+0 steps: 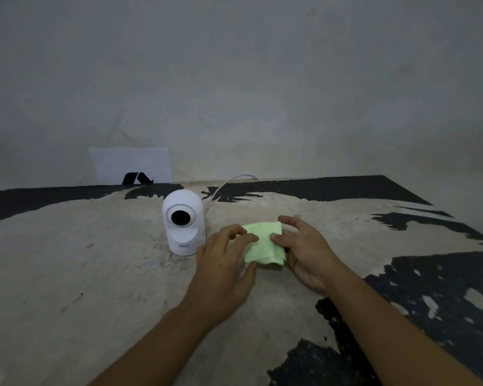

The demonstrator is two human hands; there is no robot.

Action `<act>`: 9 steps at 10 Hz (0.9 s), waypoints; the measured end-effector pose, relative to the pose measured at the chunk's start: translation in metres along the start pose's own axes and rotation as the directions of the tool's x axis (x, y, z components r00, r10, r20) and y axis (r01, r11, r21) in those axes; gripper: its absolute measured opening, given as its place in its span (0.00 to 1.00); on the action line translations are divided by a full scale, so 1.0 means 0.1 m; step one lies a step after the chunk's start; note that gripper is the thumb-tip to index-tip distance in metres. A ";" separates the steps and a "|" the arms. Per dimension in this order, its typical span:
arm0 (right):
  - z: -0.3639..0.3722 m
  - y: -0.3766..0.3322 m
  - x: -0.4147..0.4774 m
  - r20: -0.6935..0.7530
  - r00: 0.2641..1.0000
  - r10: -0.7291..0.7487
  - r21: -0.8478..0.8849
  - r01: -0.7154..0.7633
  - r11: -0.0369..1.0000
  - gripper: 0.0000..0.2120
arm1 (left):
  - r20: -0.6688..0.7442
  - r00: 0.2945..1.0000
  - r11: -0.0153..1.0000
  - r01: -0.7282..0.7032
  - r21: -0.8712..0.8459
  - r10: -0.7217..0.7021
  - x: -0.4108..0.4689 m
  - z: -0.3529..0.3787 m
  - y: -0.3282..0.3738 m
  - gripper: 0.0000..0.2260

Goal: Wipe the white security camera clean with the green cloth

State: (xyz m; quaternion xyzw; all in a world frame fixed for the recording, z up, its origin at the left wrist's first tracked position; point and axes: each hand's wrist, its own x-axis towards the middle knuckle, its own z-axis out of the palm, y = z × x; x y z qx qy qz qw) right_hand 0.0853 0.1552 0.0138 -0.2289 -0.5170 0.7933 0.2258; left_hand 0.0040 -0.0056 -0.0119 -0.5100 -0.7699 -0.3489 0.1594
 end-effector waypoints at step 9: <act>-0.02 0.22 0.04 -0.040 0.855 -0.517 -0.889 0.206 0.409 0.16 | 0.088 0.991 0.995 0.095 0.018 -0.096 -0.03 0.01 -0.04 0.12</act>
